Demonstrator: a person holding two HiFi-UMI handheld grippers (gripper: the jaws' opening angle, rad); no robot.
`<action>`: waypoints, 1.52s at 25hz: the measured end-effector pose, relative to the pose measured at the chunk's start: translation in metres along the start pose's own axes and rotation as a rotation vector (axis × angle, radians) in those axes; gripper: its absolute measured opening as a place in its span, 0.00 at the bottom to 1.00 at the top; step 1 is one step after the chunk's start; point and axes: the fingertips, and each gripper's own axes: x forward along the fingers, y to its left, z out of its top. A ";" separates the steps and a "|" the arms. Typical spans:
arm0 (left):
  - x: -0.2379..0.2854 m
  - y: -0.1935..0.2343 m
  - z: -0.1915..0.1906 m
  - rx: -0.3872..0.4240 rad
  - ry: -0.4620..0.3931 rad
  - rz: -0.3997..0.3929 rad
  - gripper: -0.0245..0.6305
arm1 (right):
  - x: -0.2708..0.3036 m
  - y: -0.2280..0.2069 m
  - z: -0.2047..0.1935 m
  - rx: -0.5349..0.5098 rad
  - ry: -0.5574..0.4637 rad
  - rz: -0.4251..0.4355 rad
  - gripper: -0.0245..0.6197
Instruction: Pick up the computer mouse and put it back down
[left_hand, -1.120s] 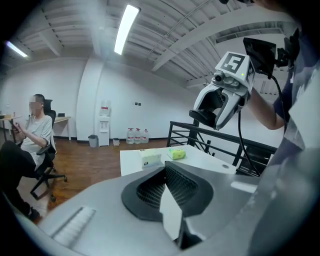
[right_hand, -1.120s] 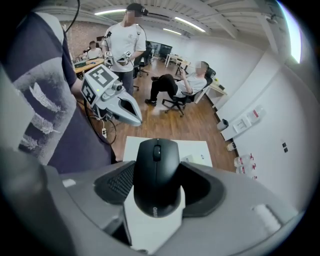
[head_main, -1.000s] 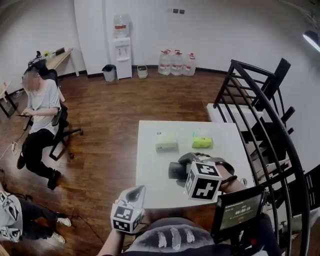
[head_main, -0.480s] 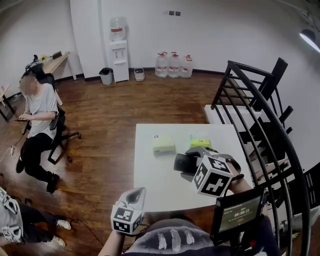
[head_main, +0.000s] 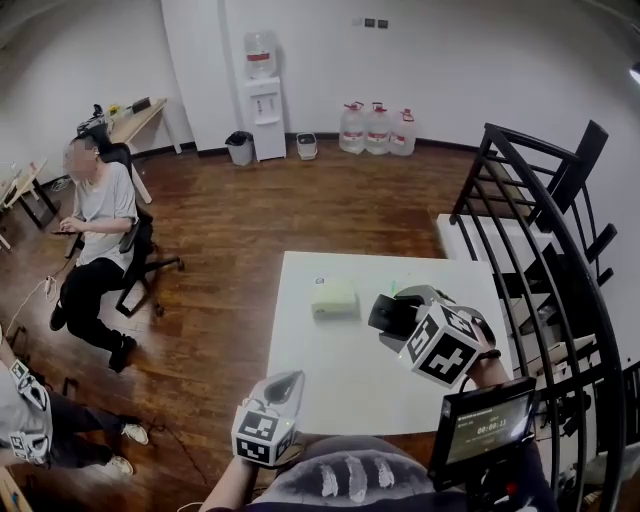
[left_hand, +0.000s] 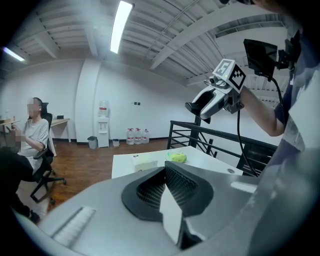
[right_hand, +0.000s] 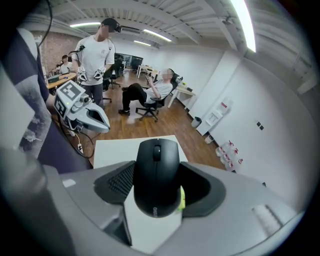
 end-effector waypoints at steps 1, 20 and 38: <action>0.003 -0.002 0.001 -0.003 0.003 0.007 0.06 | 0.004 -0.006 -0.006 0.020 -0.004 -0.002 0.49; 0.022 0.024 -0.019 -0.070 0.070 0.094 0.06 | 0.110 -0.024 -0.043 0.192 0.049 0.127 0.49; 0.013 0.072 -0.061 -0.110 0.119 0.067 0.06 | 0.243 0.000 -0.103 0.512 0.210 0.110 0.49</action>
